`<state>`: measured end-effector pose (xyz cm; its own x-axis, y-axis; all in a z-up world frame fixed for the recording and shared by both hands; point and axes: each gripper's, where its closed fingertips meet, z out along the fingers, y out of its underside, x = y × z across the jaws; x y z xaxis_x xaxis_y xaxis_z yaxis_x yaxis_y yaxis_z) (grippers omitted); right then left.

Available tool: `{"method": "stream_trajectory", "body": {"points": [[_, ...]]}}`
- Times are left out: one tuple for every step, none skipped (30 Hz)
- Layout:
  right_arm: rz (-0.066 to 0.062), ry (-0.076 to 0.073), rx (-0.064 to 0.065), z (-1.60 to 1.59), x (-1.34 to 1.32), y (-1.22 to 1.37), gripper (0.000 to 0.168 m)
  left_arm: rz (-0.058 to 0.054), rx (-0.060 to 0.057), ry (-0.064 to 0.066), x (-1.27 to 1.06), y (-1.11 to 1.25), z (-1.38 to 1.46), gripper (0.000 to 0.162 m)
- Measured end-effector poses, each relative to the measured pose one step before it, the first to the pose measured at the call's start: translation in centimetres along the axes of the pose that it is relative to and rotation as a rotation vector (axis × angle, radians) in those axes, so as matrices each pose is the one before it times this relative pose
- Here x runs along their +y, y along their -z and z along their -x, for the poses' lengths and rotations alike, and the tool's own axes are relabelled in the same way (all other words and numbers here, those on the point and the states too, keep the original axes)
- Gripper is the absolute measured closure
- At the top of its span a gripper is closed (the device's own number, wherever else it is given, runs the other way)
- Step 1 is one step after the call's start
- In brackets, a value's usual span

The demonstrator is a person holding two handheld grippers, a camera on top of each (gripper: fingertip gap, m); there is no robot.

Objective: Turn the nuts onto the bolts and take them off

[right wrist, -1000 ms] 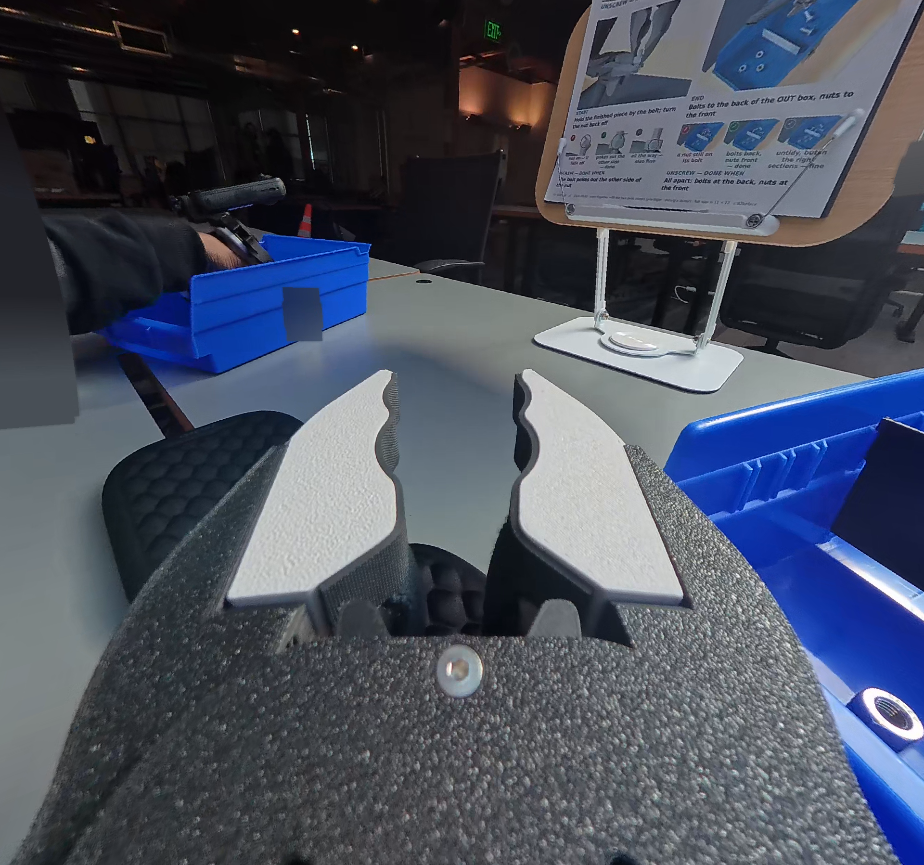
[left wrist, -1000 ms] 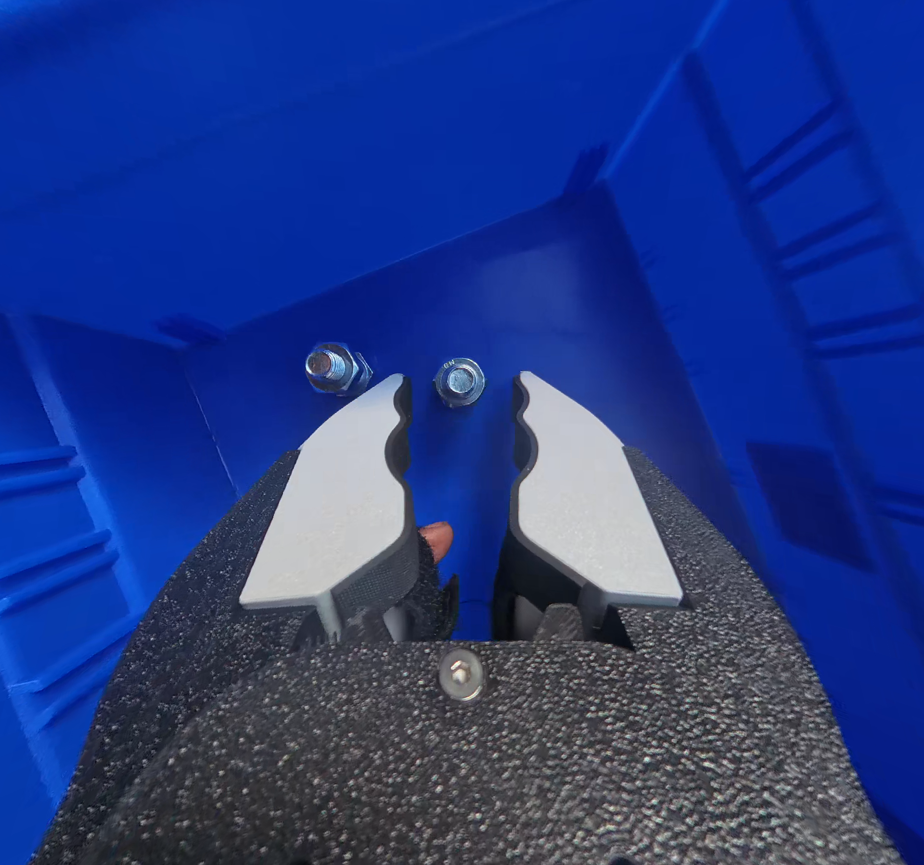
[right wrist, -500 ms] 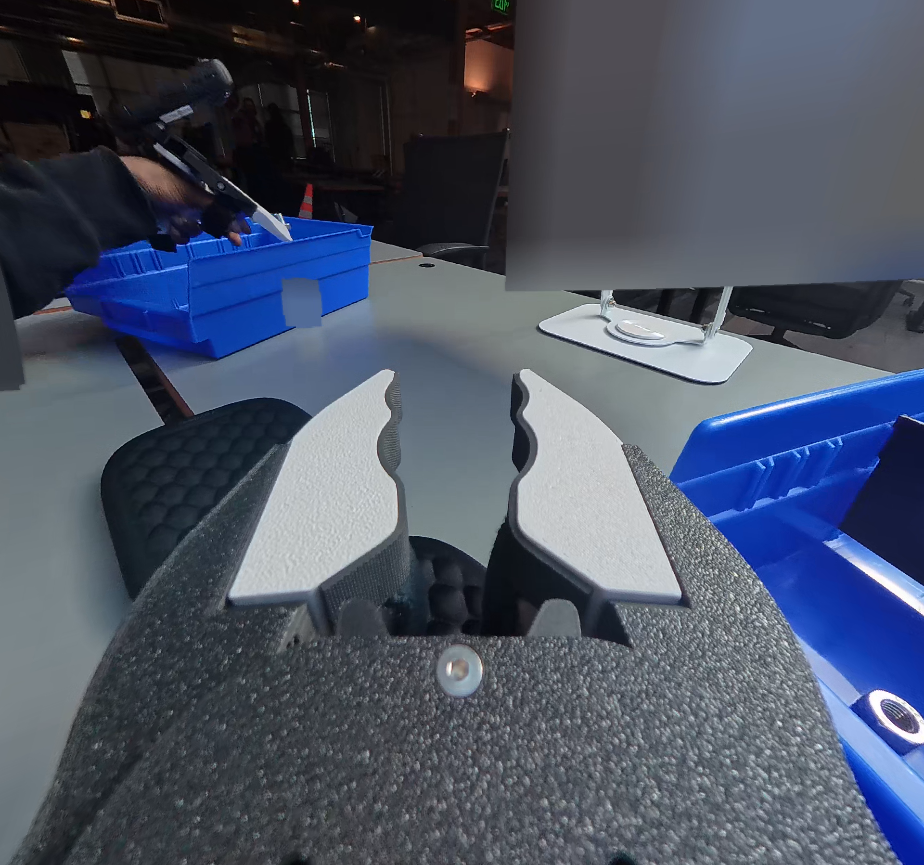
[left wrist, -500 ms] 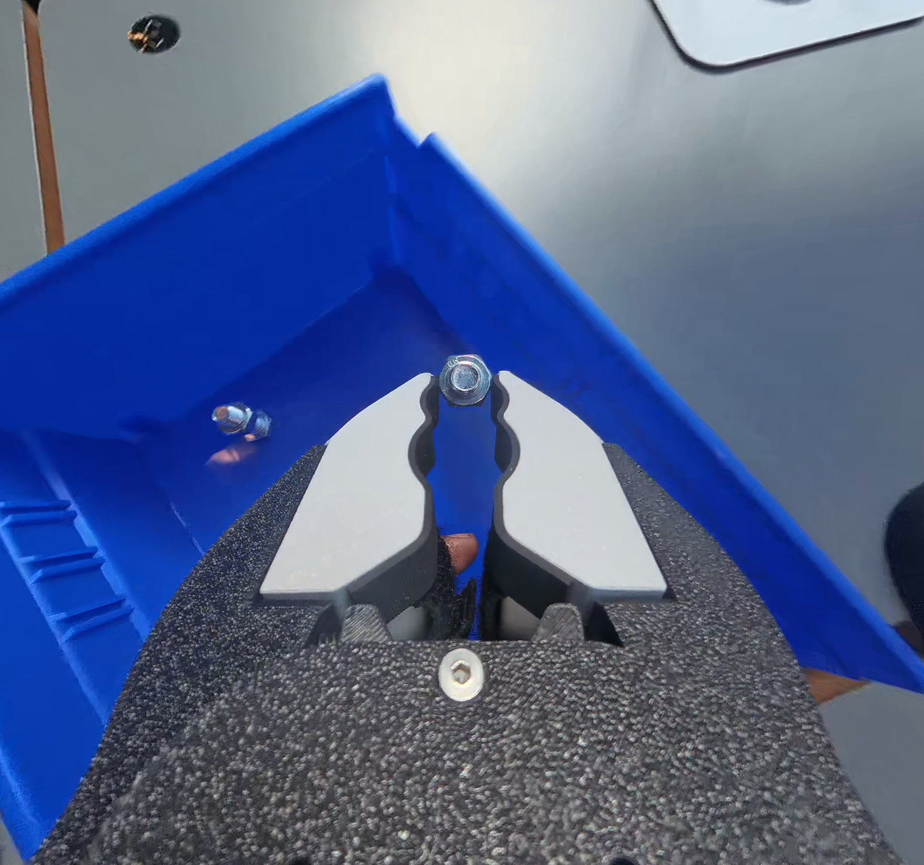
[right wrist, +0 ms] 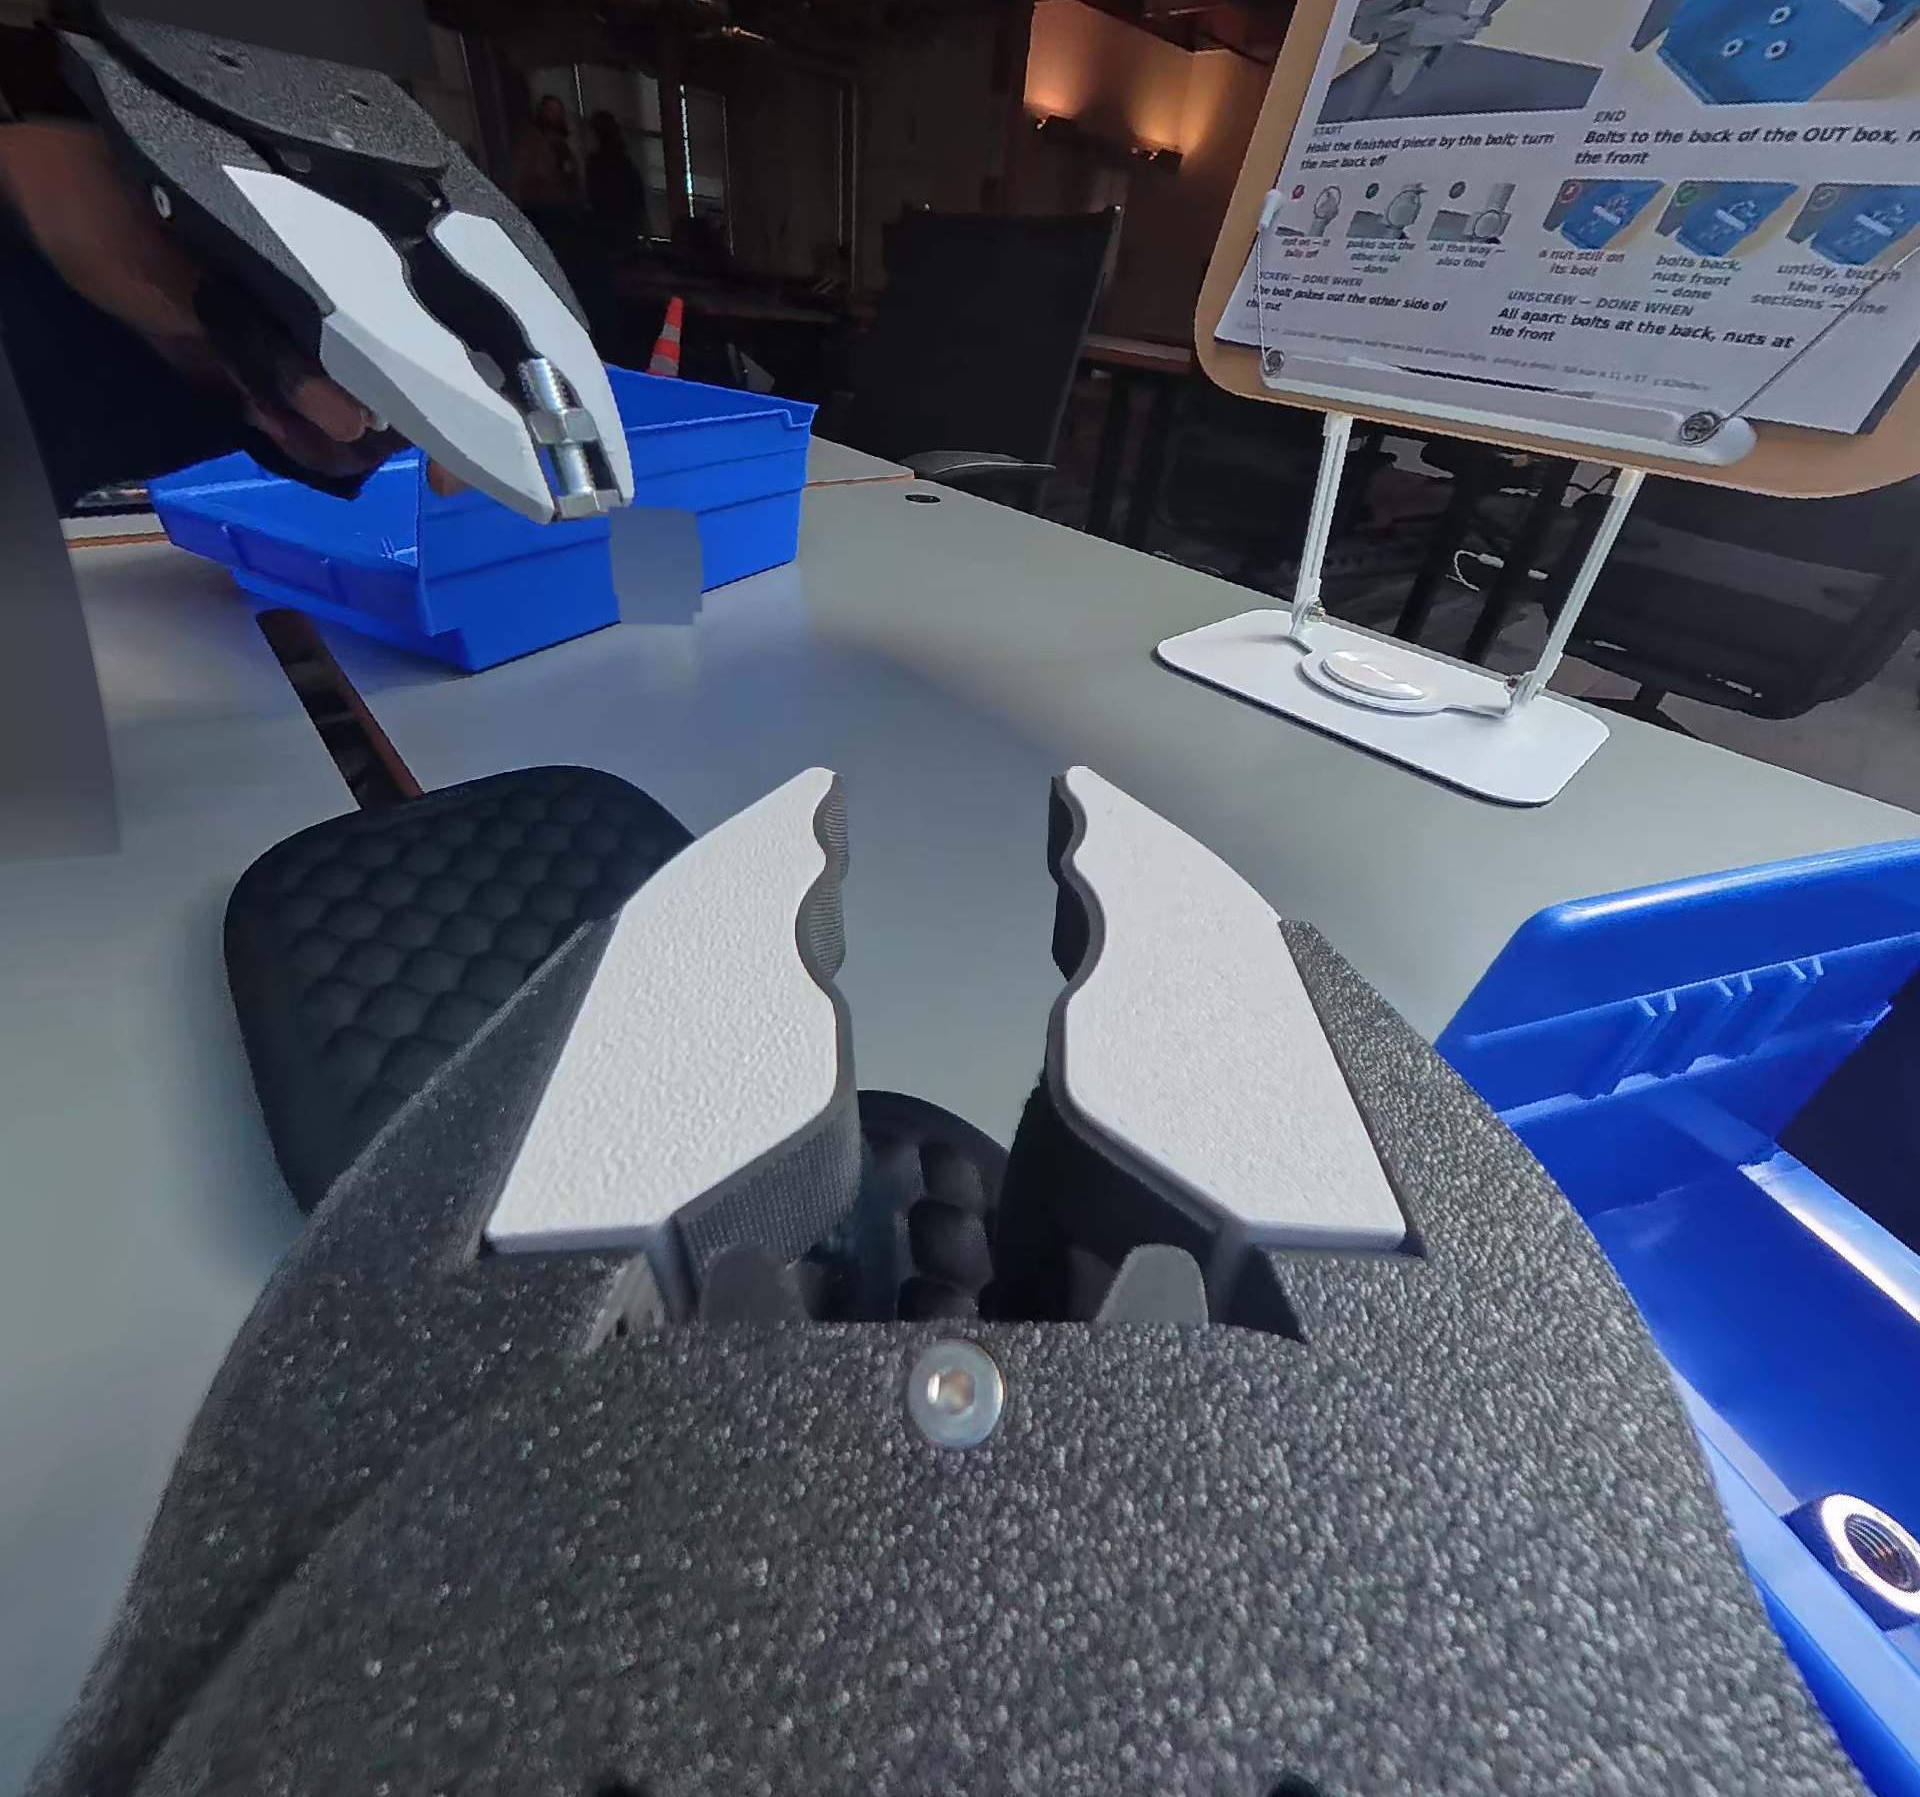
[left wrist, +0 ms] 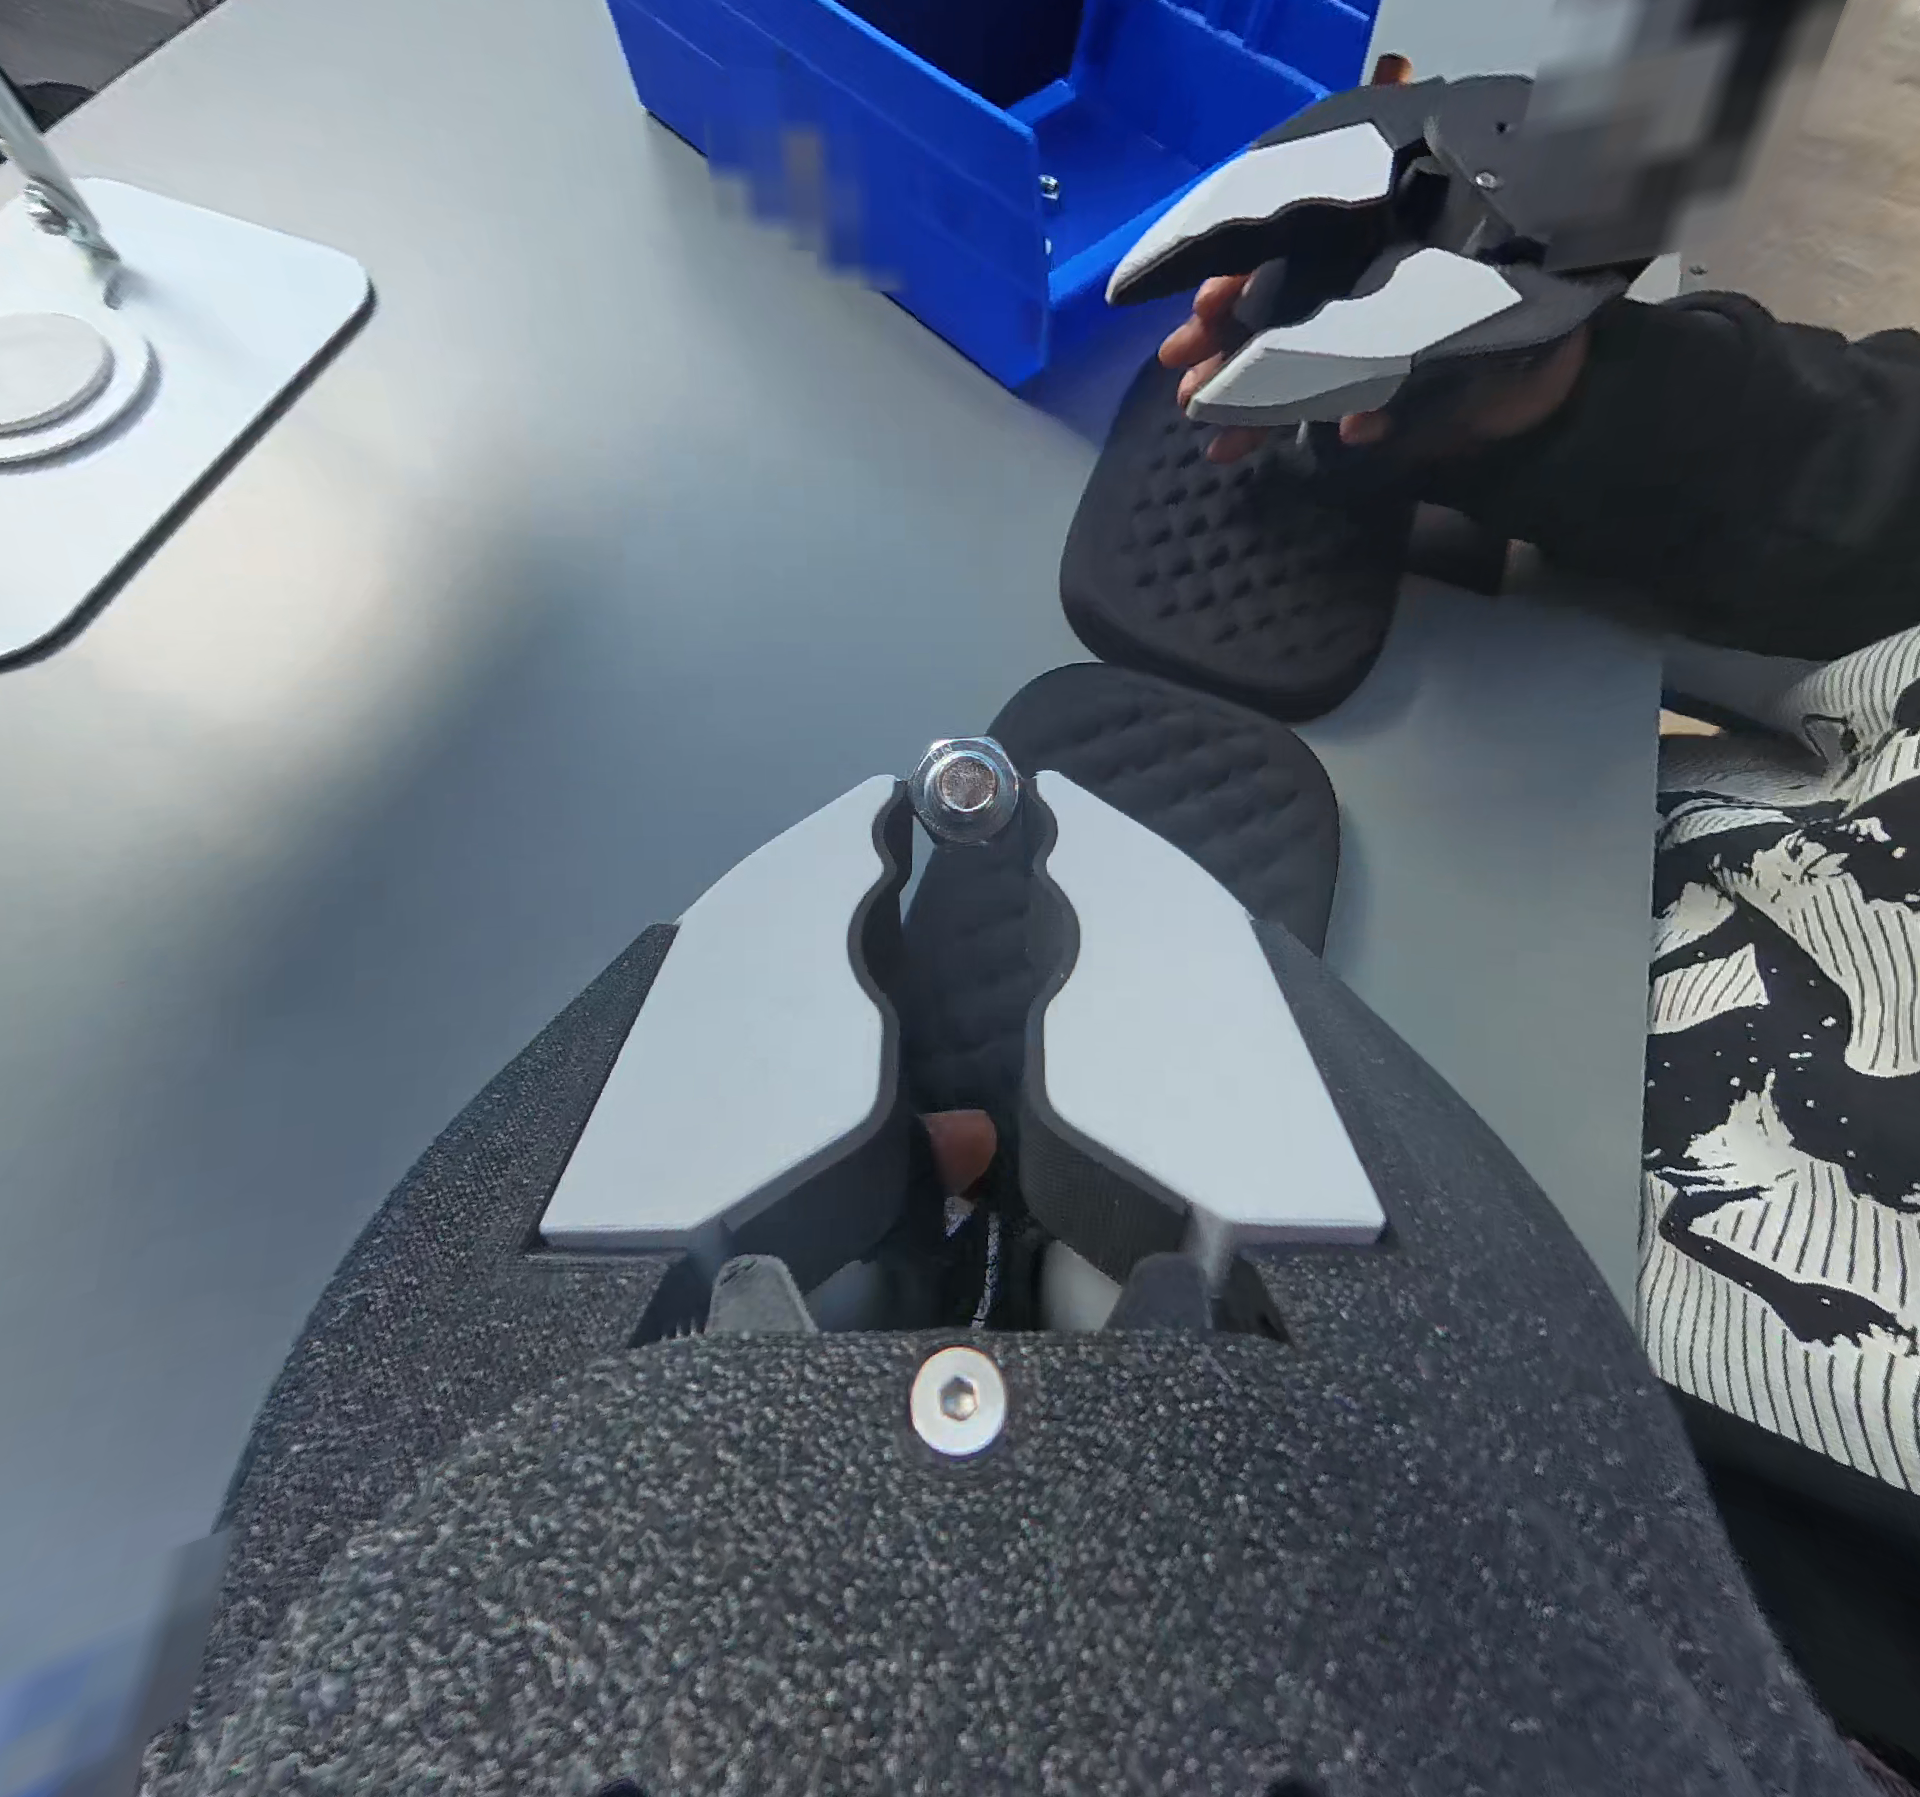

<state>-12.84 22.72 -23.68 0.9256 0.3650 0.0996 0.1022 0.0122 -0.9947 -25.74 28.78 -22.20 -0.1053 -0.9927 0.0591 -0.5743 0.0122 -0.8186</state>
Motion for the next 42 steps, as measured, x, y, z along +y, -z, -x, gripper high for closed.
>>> {"method": "stream_trajectory", "body": {"points": [[0.0041,0.0066,-0.0063,0.145,0.05,-0.046,0.132,0.0185,0.0197,-0.0185,0.249,-1.015,-0.867,0.142],[0.0042,0.007,-0.0058,0.135,0.05,-0.046,0.132,0.0171,0.0257,-0.0167,0.255,-0.988,-0.904,0.143],[0.0044,0.0069,-0.0054,0.134,0.052,-0.036,0.133,0.0163,0.0255,-0.0115,0.257,-0.914,-0.838,0.142],[0.0046,0.0066,-0.0053,0.118,0.055,-0.05,0.133,0.0153,0.0193,-0.0095,0.258,-0.831,-0.668,0.142],[0.0048,0.0057,-0.0059,0.131,0.056,-0.049,0.133,0.0198,0.0173,-0.0119,0.33,-0.763,-0.577,0.142],[0.004,0.0049,-0.0076,0.13,0.04,-0.043,0.133,0.0203,0.0098,-0.0112,0.336,-0.701,-0.405,0.142],[0.0029,0.0037,-0.0087,0.143,0.028,-0.025,0.134,0.0236,0.0064,-0.0098,0.372,-0.626,-0.285,0.142],[0.0024,0.0027,-0.0066,0.1,0.023,-0.03,0.134,0.0204,0.0046,-0.0093,0.324,-0.557,-0.225,0.142],[0.0023,0.0024,-0.0052,0.091,0.022,-0.013,0.134,0.0141,0.0036,-0.0067,0.235,-0.488,-0.164,0.142],[0.0018,0.0033,-0.0087,0.133,0.004,-0.029,0.135,0.0116,0.0051,-0.005,0.209,-0.415,-0.145,0.142],[0.0022,0.0061,-0.0148,0.225,0.015,-0.03,0.136,0.0113,0.0015,-0.0066,0.191,-0.355,-0.09,0.142],[0.0049,0.0069,-0.0149,0.236,0.045,-0.042,0.137,0.0138,-0.0024,-0.0063,0.208,-0.318,-0.023,0.142],[0.0069,0.0067,-0.0132,0.22,0.075,-0.066,0.137,0.0149,0.0015,-0.0088,0.225,-0.302,-0.082,0.142],[0.0065,0.0099,-0.0205,0.34,0.061,-0.061,0.139,0.0103,0.0034,-0.009,0.161,-0.292,-0.106,0.142],[0.006,0.012,-0.0253,0.397,0.051,-0.062,0.141,0.0109,0.0019,-0.0037,0.163,-0.26,-0.067,0.142],[0.0091,0.0093,-0.0191,0.31,0.098,-0.089,0.143,0.0112,0.0001,-0.0059,0.174,-0.248,-0.042,0.142],[0.0105,0.0083,-0.0176,0.294,0.121,-0.104,0.143,0.0118,-0.0007,-0.0078,0.192,-0.245,-0.022,0.142],[0.0124,0.0082,-0.016,0.254,0.142,-0.118,0.143,0.0117,-0.0005,-0.0043,0.199,-0.26,-0.017,0.142],[0.0153,0.0083,-0.0179,0.273,0.148,-0.145,0.143,0.0106,0.0033,-0.0055,0.197,-0.255,-0.055,0.142],[0.0174,0.0097,-0.0314,0.425,0.149,-0.145,0.143,0.0102,0.0056,-0.0054,0.174,-0.245,-0.095,0.142],[0.0191,0.0138,-0.0466,0.579,0.103,-0.135,0.144,0.0032,0.0027,-0.0022,0.061,-0.207,-0.054,0.142],[0.0197,0.026,-0.0668,0.84,0.028,-0.148,0.146,0.0026,0.0058,-0.0022,0.033,-0.163,-0.11,0.142],[0.0202,0.0393,-0.0863,1.091,-0.141,-0.16,0.147,0.0074,0.0067,-0.0057,0.078,-0.131,-0.134,0.142],[0.027,0.0517,-0.091,1.095,-0.281,-0.191,0.147,0.0042,0.0008,-0.0053,0.032,-0.105,-0.039,0.142],[0.0424,0.064,-0.0838,0.88,-0.233,-0.229,0.147,0.0028,0.0039,-0.0037,0.014,-0.088,-0.076,0.142],[0.0507,0.0749,-0.0697,0.533,-0.224,-0.212,0.146,0.0028,0.0094,-0.0042,0.023,-0.106,-0.152,0.142],[0.048,0.0784,-0.0552,0.144,-0.263,-0.218,0.146,-0.0008,0.0051,-0.0015,-0.038,-0.091,-0.078,0.142],[0.0443,0.0722,-0.0599,0.064,-0.244,-0.223,0.147,-0.0023,0.0028,-0.0009,-0.059,-0.052,-0.033,0.142],[0.0405,0.0637,-0.062,-0.025,-0.217,-0.241,0.149,-0.0005,0.0037,-0.0022,-0.021,-0.028,-0.042,0.142],[0.0354,0.0596,-0.0545,-0.17,-0.155,-0.298,0.152,0.0009,0.0005,-0.0025,-0.013,-0.013,0.013,0.142],[0.0361,0.0606,-0.058,-0.105,0.017,-0.345,0.152,0.0007,0.0011,-0.001,-0.009,-0.009,-0.009,0.142],[0.0427,0.0579,-0.0545,-0.114,0.258,-0.378,0.152,0.0013,0.0011,-0.0012,-0.002,-0.018,-0.003,0.142],[0.0457,0.0479,-0.035,-0.323,0.407,-0.372,0.152,0.0002,0.0002,-0.0002,-0.005,-0.004,0.002,0.142],[0.0366,0.0369,-0.0325,-0.26,0.365,-0.359,0.153,-0.0006,0.0007,0.002,-0.007,-0.002,0.009,0.142],[0.0188,0.0279,-0.0386,-0.007,0.172,-0.346,0.153,-0.0028,0.0006,0.0004,-0.008,0.002,-0.004,0.142],[0.0021,0.0202,-0.0378,0.149,-0.033,-0.313,0.153,-0.0022,0.0013,0.0038,0.012,-0.007,-0.004,0.142],[-0.0038,0.0164,-0.0257,0.109,-0.107,-0.278,0.153,-0.002,0.0013,0.0038,-0.003,0.007,0.008,0.142],[-0.0042,0.0133,-0.0072,-0.063,-0.106,-0.226,0.153,-0.0011,0.0002,-0.0027,-0.005,-0.002,-0.01,0.142],[0.0012,0.0103,0.0006,-0.111,0.028,-0.192,0.153,-0.0003,-0.0001,-0.0012,0.004,-0.01,-0.011,0.142],[0.0098,0.007,-0.0017,-0.051,0.169,-0.161,0.154,0.0003,0.0026,-0.0007,-0.009,-0.009,-0.044,0.142],[0.0104,0.0037,-0.0024,-0.032,0.193,-0.153,0.154,-0.001,0.0048,-0.003,-0.014,-0.01,-0.073,0.142],[0.0022,0.0006,-0.0056,0.033,0.075,-0.159,0.154,-0.0009,0.0043,-0.0017,-0.025,-0.018,-0.059,0.142]]}}
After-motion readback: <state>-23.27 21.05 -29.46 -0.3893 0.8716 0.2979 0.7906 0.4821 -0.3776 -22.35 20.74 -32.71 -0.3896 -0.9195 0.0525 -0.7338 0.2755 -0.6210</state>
